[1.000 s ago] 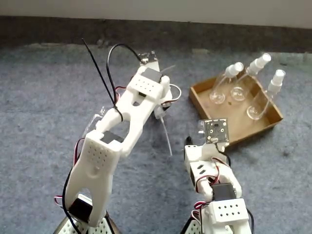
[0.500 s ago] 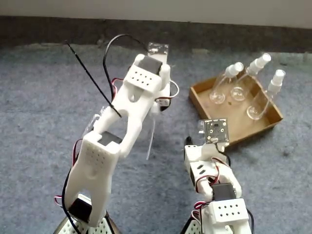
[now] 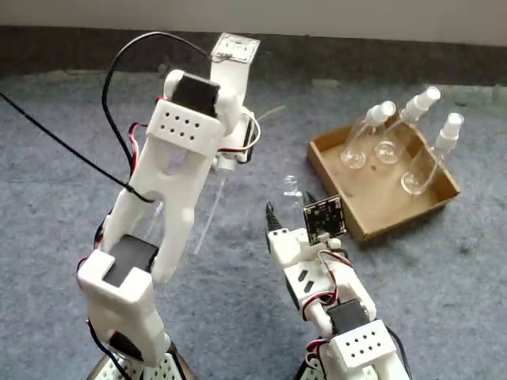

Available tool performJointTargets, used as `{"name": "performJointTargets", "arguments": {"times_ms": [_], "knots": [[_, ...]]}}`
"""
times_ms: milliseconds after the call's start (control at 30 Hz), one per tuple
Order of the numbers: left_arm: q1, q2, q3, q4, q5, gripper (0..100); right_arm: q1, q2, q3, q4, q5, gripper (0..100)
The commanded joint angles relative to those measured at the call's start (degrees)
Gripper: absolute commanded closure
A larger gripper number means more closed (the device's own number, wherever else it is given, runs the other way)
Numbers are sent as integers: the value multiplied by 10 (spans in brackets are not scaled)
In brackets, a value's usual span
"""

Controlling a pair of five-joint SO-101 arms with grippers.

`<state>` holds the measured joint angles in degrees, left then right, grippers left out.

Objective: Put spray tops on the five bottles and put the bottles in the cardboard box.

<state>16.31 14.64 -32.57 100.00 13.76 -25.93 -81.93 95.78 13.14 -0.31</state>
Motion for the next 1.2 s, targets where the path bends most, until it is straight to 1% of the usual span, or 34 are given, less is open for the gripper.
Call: {"name": "performJointTargets", "arguments": {"times_ms": [0,133,300,467,633,767,900,967,1067,1167], "knots": [[-21,-134,55,4,-12,917,-22,-8,51,-26,7,807],[-32,-215,78,4,-12,917,-61,-8,48,-28,7,807],[-33,-293,80,4,-12,917,-115,-8,27,-79,7,807],[-33,-355,80,4,-12,916,-123,-8,28,-109,4,807],[-29,-425,79,-1,-11,916,-123,-8,39,-106,4,807],[-29,-465,80,-49,-8,916,-121,-8,65,-105,7,807],[-29,-464,80,-103,-4,916,-120,-7,68,-102,7,807],[-29,-454,86,-124,19,916,-120,-7,68,-89,7,807],[-29,-447,141,-164,52,916,-121,-8,68,-67,7,807],[-29,-447,211,-232,57,916,-120,-8,68,-66,7,807]]}}
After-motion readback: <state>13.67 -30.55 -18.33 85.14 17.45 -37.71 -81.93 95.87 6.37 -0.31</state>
